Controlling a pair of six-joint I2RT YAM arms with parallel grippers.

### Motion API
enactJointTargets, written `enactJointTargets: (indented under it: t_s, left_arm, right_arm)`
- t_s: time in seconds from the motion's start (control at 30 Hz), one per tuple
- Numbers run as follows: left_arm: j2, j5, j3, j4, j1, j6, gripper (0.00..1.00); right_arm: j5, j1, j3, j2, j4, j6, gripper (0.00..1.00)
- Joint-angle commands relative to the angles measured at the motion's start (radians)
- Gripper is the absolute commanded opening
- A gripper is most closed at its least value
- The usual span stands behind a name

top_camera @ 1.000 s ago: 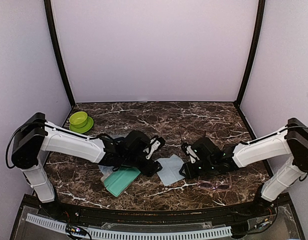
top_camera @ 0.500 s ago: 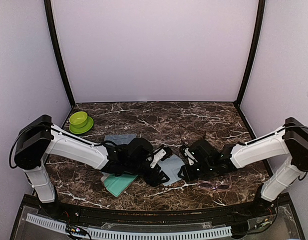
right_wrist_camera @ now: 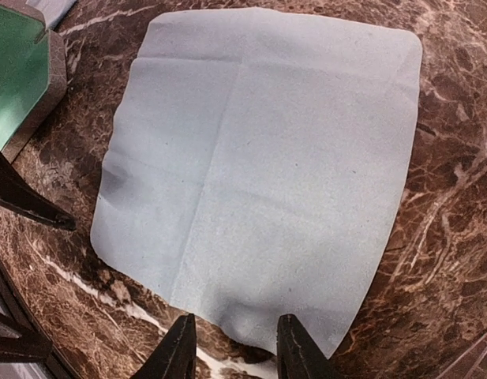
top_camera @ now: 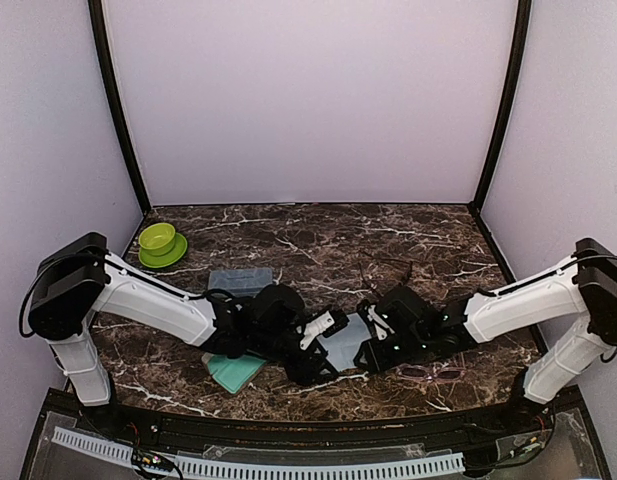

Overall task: Organize the sunglasses
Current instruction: Pick up the glasses cleaning cloth from the center of the board.

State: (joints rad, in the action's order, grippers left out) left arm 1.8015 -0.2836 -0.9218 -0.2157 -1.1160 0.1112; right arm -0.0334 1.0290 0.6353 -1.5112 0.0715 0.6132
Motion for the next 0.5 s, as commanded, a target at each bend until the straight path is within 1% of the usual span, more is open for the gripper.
enactJointTargets:
  t_s: [0.0, 0.1, 0.23, 0.47]
  left_arm:
    - [0.006, -0.062, 0.029, 0.01, -0.005, -0.021, 0.62]
    - [0.017, -0.077, 0.026, 0.029, -0.005, -0.022, 0.58]
    - [0.026, -0.086, 0.025, 0.035, -0.004, -0.029, 0.56]
    - [0.047, -0.101, 0.008, 0.083, -0.002, -0.049, 0.49]
  right_arm:
    - [-0.02, 0.023, -0.034, 0.027, 0.029, 0.048, 0.36]
    - [-0.018, 0.033, -0.038, 0.032, 0.032, 0.056, 0.36]
    - [0.002, 0.035, -0.027, 0.053, 0.043, 0.049, 0.36]
    - [0.094, 0.019, 0.042, 0.088, 0.121, 0.001, 0.37]
